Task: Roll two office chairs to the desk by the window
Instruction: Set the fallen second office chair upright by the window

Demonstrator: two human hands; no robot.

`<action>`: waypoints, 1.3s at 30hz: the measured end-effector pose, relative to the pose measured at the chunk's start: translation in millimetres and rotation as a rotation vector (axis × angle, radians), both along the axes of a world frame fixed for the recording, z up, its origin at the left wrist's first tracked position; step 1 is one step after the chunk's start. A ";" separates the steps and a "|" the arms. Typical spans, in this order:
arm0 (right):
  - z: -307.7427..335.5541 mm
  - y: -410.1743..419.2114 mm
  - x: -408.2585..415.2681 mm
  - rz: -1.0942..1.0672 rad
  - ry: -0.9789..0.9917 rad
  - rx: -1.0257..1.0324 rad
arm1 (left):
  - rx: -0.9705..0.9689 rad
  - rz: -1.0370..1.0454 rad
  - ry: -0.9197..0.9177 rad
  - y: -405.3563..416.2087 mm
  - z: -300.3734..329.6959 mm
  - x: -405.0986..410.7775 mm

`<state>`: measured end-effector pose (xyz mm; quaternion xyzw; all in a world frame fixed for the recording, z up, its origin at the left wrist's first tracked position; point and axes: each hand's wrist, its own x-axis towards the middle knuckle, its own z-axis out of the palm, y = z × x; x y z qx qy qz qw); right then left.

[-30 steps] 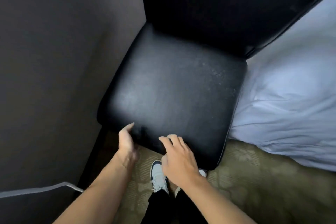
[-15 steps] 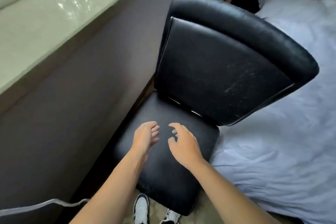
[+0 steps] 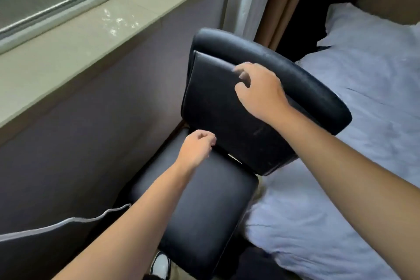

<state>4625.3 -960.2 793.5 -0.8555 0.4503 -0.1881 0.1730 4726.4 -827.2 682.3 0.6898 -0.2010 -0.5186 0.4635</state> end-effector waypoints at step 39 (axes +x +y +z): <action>-53.3 -117.1 -164.3 0.480 -0.007 0.100 | 0.372 -0.212 -1.283 -215.9 89.9 -29.4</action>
